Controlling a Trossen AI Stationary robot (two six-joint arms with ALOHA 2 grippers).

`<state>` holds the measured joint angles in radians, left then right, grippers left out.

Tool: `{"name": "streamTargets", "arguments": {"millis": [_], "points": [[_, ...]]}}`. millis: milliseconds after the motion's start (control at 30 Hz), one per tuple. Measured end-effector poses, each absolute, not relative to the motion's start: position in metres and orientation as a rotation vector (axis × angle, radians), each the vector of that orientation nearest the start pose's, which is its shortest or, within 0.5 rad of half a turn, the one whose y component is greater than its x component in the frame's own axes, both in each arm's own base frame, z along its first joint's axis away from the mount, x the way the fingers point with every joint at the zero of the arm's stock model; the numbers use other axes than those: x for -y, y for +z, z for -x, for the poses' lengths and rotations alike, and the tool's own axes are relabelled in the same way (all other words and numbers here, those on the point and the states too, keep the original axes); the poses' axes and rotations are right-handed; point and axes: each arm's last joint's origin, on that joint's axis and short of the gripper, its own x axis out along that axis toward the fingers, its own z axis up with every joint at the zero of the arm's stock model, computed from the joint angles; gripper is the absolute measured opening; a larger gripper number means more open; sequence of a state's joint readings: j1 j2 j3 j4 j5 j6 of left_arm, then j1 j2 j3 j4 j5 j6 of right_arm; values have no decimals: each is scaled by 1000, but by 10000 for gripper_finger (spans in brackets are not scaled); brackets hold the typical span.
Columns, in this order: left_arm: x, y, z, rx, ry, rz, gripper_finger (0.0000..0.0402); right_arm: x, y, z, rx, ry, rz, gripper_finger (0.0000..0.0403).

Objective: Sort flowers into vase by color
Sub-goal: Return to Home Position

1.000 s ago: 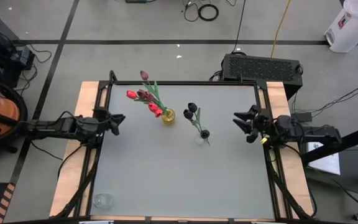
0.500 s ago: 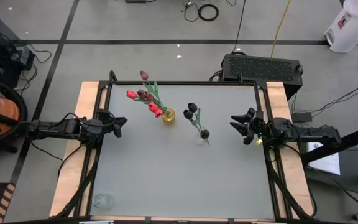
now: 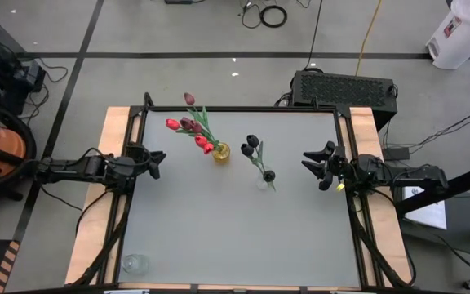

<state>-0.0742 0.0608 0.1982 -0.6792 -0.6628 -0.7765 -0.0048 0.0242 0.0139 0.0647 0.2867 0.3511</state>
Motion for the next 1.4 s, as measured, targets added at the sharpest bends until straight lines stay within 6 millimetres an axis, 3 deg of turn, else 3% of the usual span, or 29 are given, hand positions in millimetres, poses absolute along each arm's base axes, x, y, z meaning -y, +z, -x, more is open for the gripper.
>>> {"name": "streamTargets", "arguments": {"millis": [1400], "points": [[-12, 165, -70, -277, 715, 546, 105, 9, 172, -97, 102, -279, -356, 178]]}}
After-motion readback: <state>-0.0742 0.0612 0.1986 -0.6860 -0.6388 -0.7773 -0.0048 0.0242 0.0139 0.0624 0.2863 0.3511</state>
